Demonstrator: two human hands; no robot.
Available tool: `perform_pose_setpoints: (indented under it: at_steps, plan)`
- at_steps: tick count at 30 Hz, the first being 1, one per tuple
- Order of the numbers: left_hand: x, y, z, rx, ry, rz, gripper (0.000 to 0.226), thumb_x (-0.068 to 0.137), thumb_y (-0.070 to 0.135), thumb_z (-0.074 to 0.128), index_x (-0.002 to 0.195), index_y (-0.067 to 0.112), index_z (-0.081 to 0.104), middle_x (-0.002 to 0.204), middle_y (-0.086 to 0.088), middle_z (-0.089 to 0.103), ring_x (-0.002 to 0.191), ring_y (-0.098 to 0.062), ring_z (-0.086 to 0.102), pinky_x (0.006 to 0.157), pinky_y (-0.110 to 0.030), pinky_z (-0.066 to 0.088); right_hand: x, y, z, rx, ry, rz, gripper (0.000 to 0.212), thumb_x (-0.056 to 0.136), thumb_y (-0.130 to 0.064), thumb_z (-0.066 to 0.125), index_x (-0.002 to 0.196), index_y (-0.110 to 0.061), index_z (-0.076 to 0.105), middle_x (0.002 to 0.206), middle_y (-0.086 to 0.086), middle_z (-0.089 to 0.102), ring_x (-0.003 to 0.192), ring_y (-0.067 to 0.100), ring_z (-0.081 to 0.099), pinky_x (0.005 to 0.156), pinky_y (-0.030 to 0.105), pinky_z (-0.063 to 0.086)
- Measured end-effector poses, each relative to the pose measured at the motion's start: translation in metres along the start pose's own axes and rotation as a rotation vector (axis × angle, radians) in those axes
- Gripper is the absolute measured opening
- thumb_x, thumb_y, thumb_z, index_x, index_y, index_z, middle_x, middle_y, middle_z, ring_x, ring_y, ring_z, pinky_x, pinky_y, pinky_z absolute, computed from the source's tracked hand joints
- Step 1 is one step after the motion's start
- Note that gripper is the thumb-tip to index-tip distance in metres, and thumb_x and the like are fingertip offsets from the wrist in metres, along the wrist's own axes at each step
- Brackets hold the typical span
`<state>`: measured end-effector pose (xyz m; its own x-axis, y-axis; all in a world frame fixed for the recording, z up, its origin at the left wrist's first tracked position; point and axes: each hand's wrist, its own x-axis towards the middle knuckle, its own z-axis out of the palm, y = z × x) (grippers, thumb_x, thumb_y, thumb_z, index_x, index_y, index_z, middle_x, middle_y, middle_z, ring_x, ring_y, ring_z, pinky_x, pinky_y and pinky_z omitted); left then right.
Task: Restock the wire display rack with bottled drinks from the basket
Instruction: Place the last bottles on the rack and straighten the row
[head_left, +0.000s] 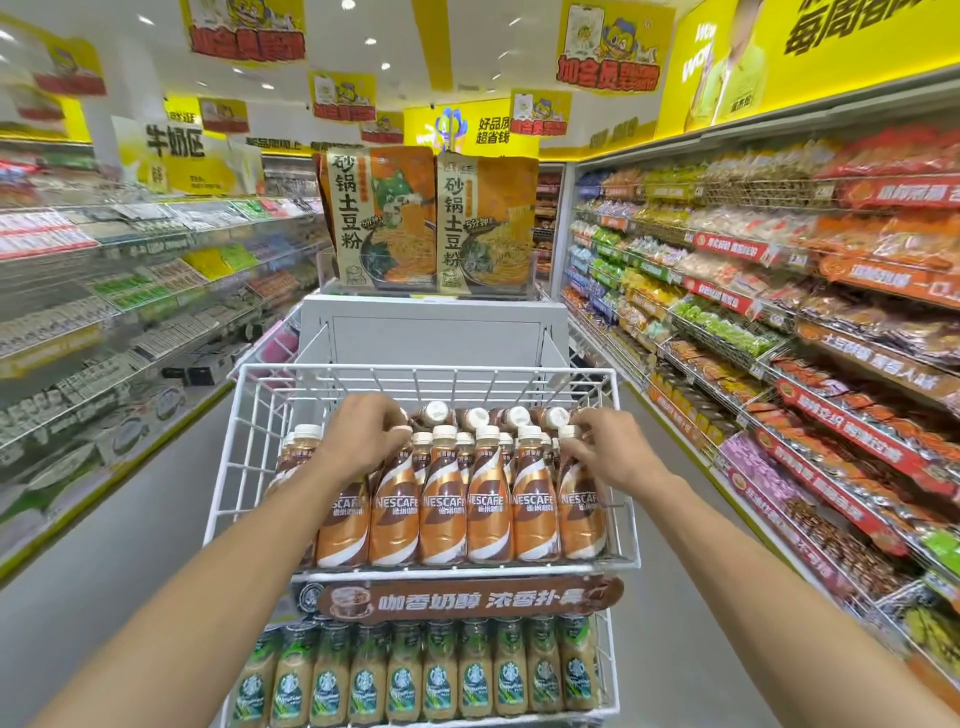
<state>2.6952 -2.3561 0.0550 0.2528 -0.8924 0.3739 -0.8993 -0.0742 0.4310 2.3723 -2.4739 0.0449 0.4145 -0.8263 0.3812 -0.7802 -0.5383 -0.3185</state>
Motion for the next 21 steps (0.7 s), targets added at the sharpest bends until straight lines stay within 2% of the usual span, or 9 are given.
perform_pose_setpoints:
  at_steps: [2,3,7,11,15,21]
  plan:
    - [0.001,0.001,0.002,-0.014,0.026,-0.037,0.008,0.076,0.025,0.081,0.072,0.019,0.078,0.071,0.003,0.073,0.072,-0.017,0.065,0.067,-0.029,0.05,0.003,0.003,0.001,0.047,0.002,0.002,0.031,0.092,-0.032,0.077,0.076,-0.012,0.06,0.066,-0.005,0.055,0.064,0.016,0.051,0.054,0.028,0.037]
    - [0.001,0.003,0.002,-0.017,0.036,-0.055,0.009,0.075,0.025,0.082,0.07,0.018,0.077,0.069,0.004,0.073,0.07,-0.017,0.064,0.066,-0.029,0.049,0.005,0.004,0.001,0.059,0.003,0.004,0.03,0.092,-0.032,0.077,0.077,-0.012,0.062,0.066,-0.005,0.056,0.065,0.017,0.052,0.055,0.03,0.037]
    - [0.003,0.006,0.005,-0.014,0.06,-0.094,0.016,0.072,0.023,0.084,0.063,0.015,0.073,0.06,0.006,0.067,0.065,-0.015,0.061,0.062,-0.027,0.044,0.01,0.009,0.001,0.112,-0.009,0.016,0.02,0.091,-0.034,0.078,0.084,-0.018,0.069,0.079,0.0,0.071,0.08,0.022,0.067,0.071,0.038,0.054]
    - [0.002,0.013,0.008,0.005,0.09,-0.147,0.027,0.07,0.024,0.086,0.055,0.022,0.063,0.064,0.0,0.068,0.07,-0.021,0.063,0.062,-0.028,0.042,0.012,0.014,-0.003,0.148,-0.035,-0.027,0.024,0.09,-0.034,0.079,0.094,-0.011,0.077,0.089,0.004,0.076,0.086,0.023,0.071,0.082,0.043,0.058]
    - [0.002,0.016,0.013,0.043,0.139,-0.178,0.033,0.07,0.025,0.087,0.056,0.022,0.058,0.068,-0.007,0.069,0.071,-0.026,0.063,0.06,-0.028,0.04,0.01,0.019,-0.004,0.221,-0.039,-0.037,0.021,0.09,-0.031,0.081,0.097,-0.011,0.078,0.09,0.003,0.078,0.087,0.02,0.074,0.081,0.042,0.06]
    - [0.001,0.024,0.019,0.061,0.192,-0.2,0.032,0.069,0.023,0.091,0.062,0.009,0.064,0.06,-0.008,0.063,0.064,-0.026,0.06,0.054,-0.031,0.04,0.007,0.025,-0.006,0.29,-0.04,-0.038,0.02,0.089,-0.029,0.082,0.099,-0.013,0.079,0.096,-0.003,0.078,0.09,0.013,0.074,0.087,0.04,0.062]
